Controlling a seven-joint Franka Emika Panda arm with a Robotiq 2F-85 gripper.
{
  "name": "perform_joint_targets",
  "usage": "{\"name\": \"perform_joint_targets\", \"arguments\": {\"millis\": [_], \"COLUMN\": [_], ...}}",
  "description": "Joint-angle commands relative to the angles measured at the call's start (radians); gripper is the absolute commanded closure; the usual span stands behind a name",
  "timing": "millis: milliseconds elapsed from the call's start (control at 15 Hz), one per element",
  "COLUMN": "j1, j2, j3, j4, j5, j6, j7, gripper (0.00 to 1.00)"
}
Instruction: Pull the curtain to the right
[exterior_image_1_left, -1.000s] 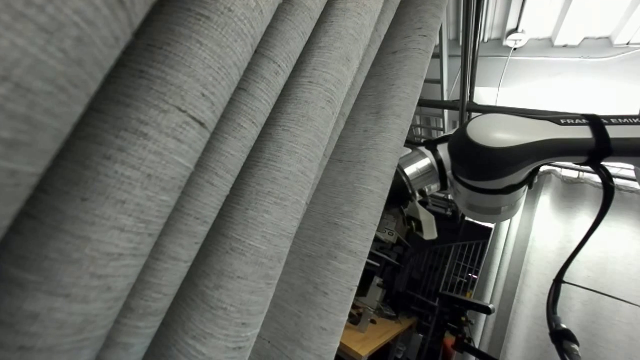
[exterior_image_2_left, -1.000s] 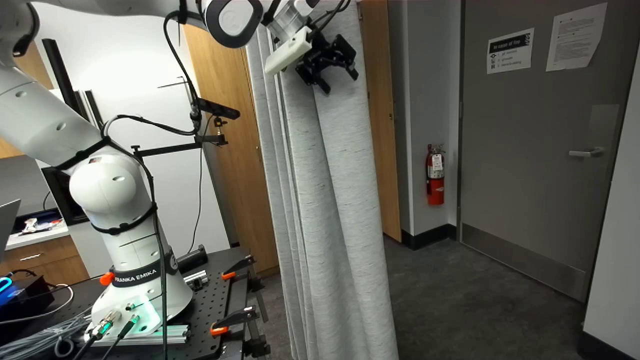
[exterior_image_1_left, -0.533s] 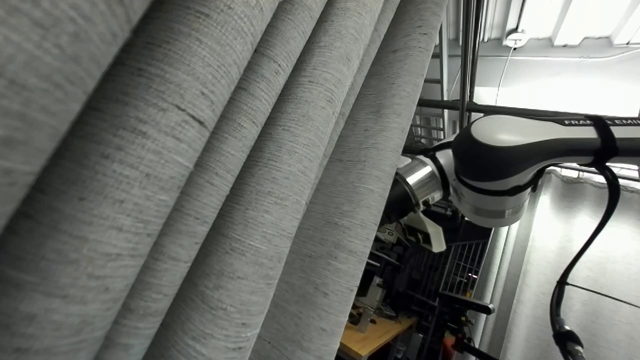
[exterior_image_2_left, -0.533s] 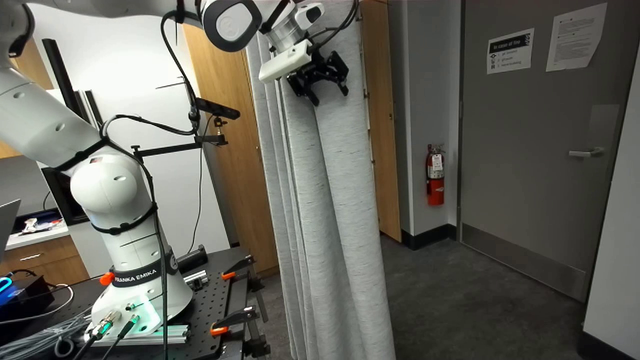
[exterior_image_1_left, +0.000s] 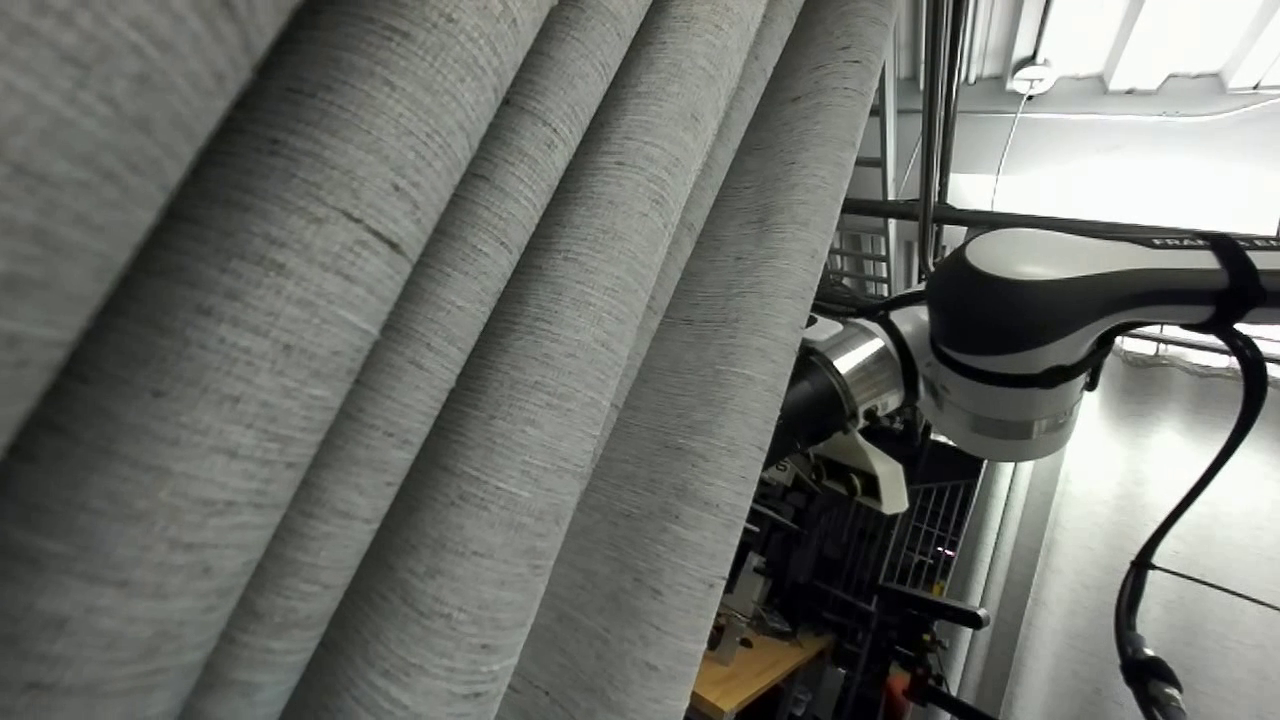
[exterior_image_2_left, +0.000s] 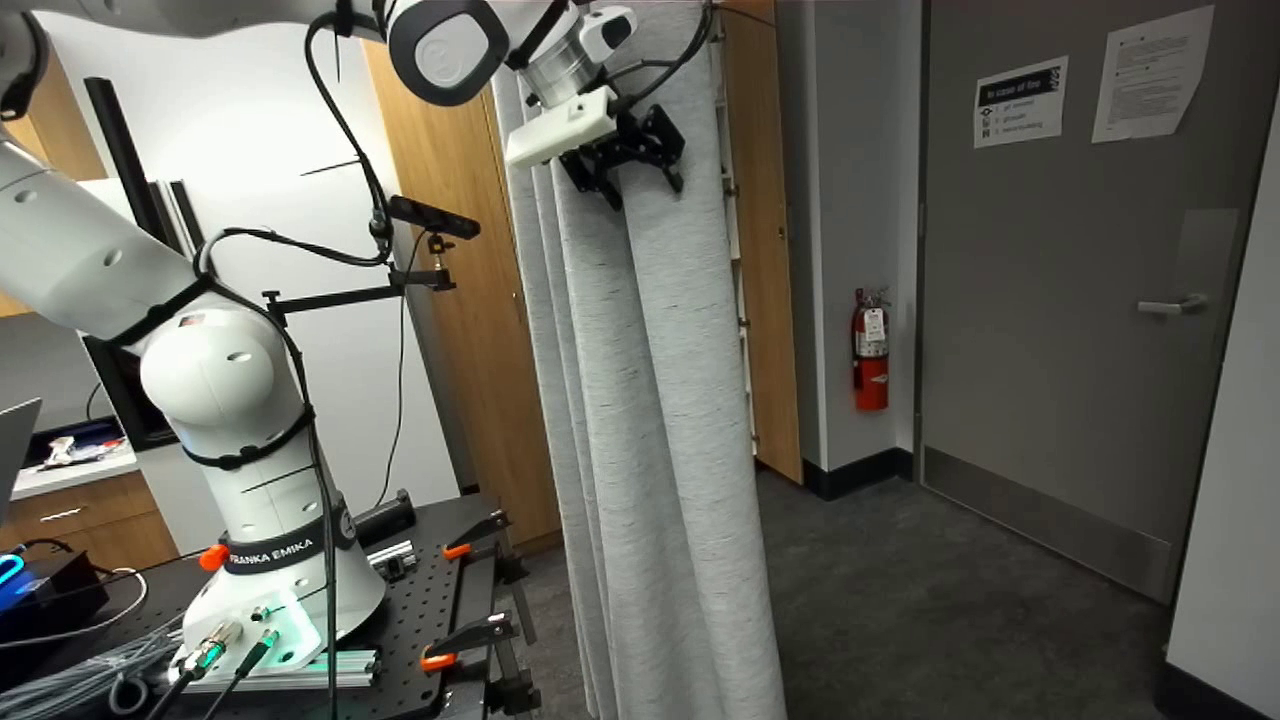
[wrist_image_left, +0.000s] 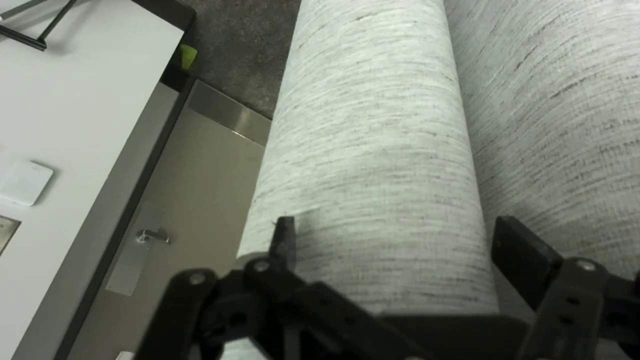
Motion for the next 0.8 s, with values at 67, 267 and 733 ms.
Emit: {"name": "perform_joint_targets", "arguments": {"millis": [67, 267, 733], "j1": [0.017, 0.027, 0.041], "j2": [-0.041, -0.026, 0.095], "j3": [-0.020, -0.019, 0.040], "j4": [-0.010, 0.015, 0.118], "j5": [0.111, 0.133, 0.069], "j6": [0.095, 0.194, 0.422], "j7": [-0.067, -0.069, 0.028], "gripper": [0.00, 0.00, 0.00]}}
